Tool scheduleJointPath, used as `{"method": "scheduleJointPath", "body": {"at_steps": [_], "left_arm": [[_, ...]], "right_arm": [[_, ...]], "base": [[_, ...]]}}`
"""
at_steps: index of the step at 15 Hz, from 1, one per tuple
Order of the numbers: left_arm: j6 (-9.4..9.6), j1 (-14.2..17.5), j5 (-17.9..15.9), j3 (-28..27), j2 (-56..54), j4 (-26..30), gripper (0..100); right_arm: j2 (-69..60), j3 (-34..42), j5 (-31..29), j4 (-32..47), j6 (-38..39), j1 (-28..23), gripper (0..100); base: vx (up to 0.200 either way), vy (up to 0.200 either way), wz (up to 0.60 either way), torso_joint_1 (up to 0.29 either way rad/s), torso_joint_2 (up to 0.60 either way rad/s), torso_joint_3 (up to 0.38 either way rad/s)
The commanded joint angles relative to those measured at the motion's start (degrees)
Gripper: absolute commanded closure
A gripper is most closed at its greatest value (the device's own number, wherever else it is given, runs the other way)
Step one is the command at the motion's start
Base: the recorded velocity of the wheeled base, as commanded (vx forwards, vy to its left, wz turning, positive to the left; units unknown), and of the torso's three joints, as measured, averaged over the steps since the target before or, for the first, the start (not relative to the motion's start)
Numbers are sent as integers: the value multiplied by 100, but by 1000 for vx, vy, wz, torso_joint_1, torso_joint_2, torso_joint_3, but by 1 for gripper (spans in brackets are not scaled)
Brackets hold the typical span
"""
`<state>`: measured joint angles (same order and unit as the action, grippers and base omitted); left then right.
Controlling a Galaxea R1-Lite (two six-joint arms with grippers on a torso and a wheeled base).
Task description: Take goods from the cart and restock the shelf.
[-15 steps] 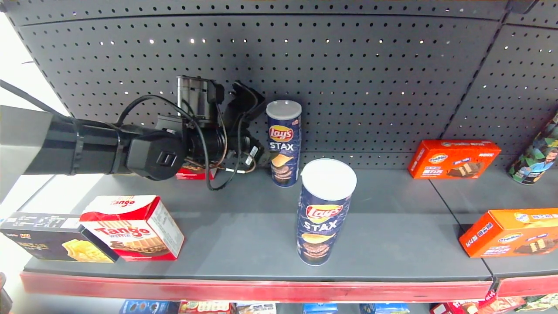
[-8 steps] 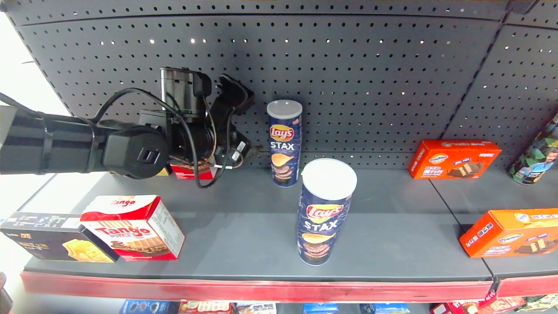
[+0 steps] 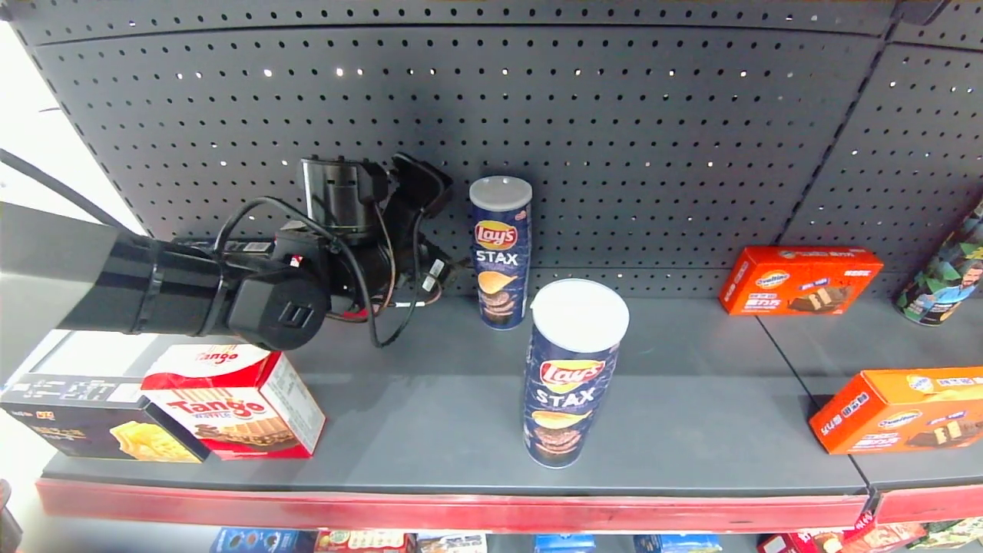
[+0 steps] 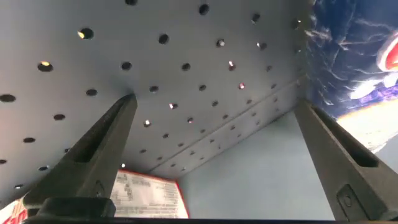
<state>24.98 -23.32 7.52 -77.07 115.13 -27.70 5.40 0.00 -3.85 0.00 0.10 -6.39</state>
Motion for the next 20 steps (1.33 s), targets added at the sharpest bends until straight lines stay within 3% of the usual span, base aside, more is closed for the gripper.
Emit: {"method": "scheduleJointPath", "body": {"at_steps": [1,6,20], "left_arm": [[-19,-50,39,8,124,-69,0],[-301,-296,171,16,229,-175,0],[-301,-463,162,-194,388,-175,0]], "right_arm": [[5,0,-1,0,-1,-3,0],[5,0,-1,0,-1,-3,0],[14,0,-1,0,-1,-3,0]], "base": [[0,0,0,0,0,0],[0,0,0,0,0,0],[0,0,0,0,0,0]]}}
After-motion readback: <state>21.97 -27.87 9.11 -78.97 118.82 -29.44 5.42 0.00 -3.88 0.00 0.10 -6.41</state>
